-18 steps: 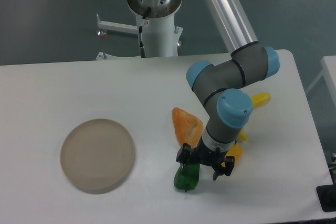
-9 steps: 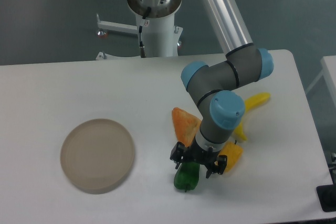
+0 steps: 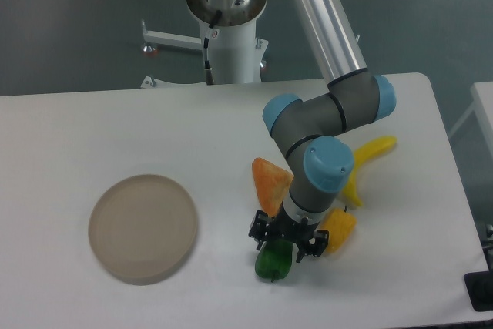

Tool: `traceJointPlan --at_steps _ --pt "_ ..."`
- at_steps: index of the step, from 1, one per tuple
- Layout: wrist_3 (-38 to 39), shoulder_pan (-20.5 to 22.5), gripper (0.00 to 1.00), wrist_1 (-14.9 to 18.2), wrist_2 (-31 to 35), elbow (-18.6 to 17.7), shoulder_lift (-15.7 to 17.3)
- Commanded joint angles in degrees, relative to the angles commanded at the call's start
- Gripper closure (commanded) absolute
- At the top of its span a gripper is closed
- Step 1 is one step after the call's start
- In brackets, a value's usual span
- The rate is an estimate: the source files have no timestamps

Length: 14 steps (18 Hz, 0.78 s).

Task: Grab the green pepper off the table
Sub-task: 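Lower the gripper around the green pepper and close the fingers on it, then lift the grasped green pepper up off the table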

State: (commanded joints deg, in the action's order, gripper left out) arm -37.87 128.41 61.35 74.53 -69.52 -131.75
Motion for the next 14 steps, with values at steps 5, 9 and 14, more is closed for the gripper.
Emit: traceJointPlan --at_steps 5,9,14 --pt "-0.18 0.09 0.66 0.09 0.0 0.09 0.35" --pt "-0.44 0.26 0.66 0.09 0.17 0.61 1.14" --pt "-4.57 0.79 0.66 0.61 5.87 1.4 3.86"
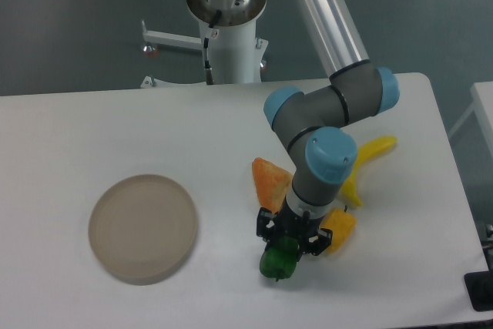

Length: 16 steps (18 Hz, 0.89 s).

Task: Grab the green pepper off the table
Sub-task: 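Lift the grasped green pepper up off the table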

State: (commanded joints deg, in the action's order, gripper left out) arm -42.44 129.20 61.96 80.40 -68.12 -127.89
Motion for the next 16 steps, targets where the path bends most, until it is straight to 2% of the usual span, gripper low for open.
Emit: traceJointPlan --at_steps 3,6,8,16 --pt "-5.96 1.67 0.66 0.62 2.48 -0.17 1.93" --pt "-10.72 3.95 0.66 4.56 2.57 0.09 3.61" --pt "-12.48 4.39 0.66 6.06 2.57 0.18 4.14" --pt "-13.45 5.1 0.66 6.33 2.48 0.0 4.66"
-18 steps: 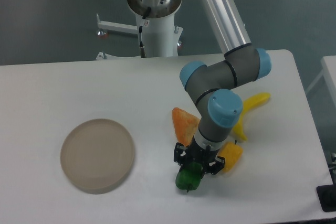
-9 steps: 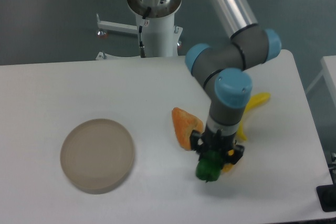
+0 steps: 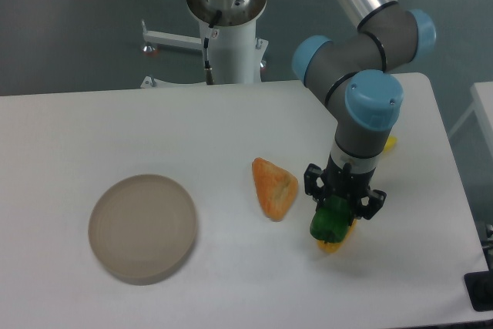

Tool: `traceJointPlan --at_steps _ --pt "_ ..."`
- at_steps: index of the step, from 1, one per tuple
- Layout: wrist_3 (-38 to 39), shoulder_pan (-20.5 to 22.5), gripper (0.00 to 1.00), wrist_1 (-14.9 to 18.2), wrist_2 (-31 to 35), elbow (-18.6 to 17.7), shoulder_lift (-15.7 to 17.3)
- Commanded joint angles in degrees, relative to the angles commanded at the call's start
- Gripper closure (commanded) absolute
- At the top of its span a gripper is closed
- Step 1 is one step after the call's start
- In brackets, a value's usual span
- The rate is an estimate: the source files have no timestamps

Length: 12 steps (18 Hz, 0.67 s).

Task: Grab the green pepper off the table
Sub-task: 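Lift the grasped green pepper up off the table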

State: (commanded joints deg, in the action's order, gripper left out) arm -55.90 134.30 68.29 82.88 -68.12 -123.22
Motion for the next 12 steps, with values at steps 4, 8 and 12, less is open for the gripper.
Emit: traceJointPlan --at_steps 4,8,12 --pt "0.0 -0.09 0.66 -0.09 0.0 0.18 0.0" --pt "0.09 -0.17 0.66 -0.18 -0.26 0.09 -0.09" --pt "0.09 -0.17 0.66 -0.18 -0.53 0.0 -0.18"
